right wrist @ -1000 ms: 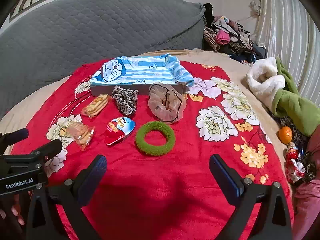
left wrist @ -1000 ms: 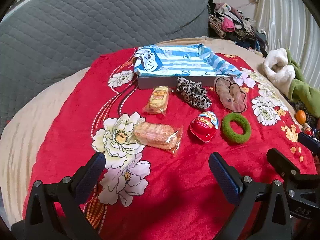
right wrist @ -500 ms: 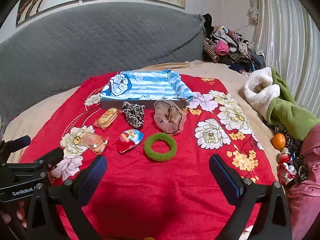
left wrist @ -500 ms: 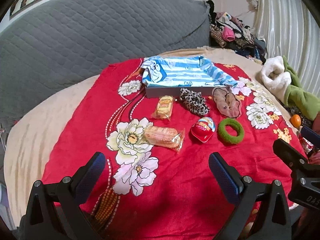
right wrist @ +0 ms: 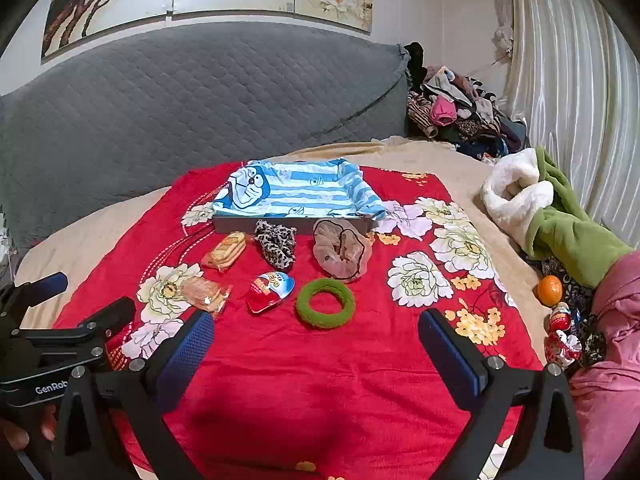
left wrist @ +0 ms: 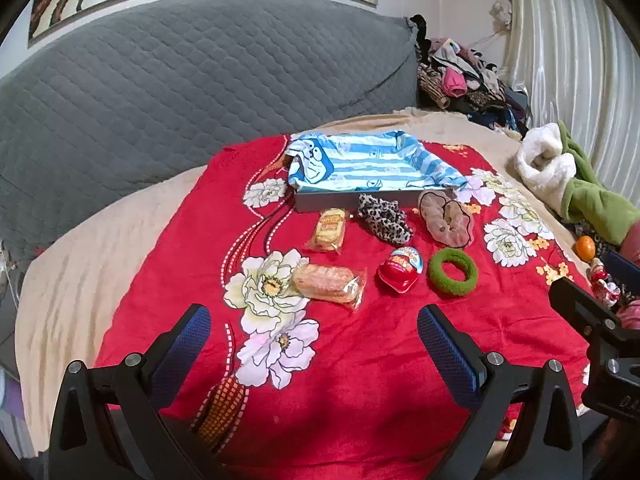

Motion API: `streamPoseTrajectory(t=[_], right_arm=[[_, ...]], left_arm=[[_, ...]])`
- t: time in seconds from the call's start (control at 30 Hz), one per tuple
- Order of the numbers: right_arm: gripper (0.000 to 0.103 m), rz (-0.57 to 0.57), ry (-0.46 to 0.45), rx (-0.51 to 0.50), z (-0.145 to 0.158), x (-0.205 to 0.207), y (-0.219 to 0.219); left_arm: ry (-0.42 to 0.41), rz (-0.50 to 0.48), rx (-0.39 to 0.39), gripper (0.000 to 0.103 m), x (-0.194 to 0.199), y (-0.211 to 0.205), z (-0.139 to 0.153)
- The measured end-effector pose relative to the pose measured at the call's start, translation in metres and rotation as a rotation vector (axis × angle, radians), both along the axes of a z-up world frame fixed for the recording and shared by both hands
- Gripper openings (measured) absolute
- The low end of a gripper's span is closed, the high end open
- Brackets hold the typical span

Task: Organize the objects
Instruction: 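Move both tools toward the items in front of the gray tray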

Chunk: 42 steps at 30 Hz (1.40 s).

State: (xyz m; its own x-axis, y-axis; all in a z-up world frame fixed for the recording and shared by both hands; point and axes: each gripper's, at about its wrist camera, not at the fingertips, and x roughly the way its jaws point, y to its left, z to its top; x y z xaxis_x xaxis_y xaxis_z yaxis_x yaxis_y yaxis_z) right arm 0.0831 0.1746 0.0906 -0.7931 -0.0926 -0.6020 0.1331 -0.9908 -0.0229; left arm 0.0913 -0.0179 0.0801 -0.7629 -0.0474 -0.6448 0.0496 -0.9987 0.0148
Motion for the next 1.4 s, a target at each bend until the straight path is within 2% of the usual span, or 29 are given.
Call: streamPoseTrajectory(t=[0.2,0.37,1.4], right_arm=[[0.103,0.0,0.0,-0.001,0.0,0.0,-0.001],[0.103,-0.012,-0.032,0.004,-0.012,-0.008,0.0],[0.103,-0.043,-0.198,0.04,-0.081,-0.1,0.006]], left_arm=[[-0.001,0.0,0.007,0.103,-0.001,-0.001,-0.001],[-0.019,0.0,0.009,0.103,-0.008,-0.002,-0.011],[-0.165,0.028,0.01,0.103,-0.104,-0.003,-0.079]])
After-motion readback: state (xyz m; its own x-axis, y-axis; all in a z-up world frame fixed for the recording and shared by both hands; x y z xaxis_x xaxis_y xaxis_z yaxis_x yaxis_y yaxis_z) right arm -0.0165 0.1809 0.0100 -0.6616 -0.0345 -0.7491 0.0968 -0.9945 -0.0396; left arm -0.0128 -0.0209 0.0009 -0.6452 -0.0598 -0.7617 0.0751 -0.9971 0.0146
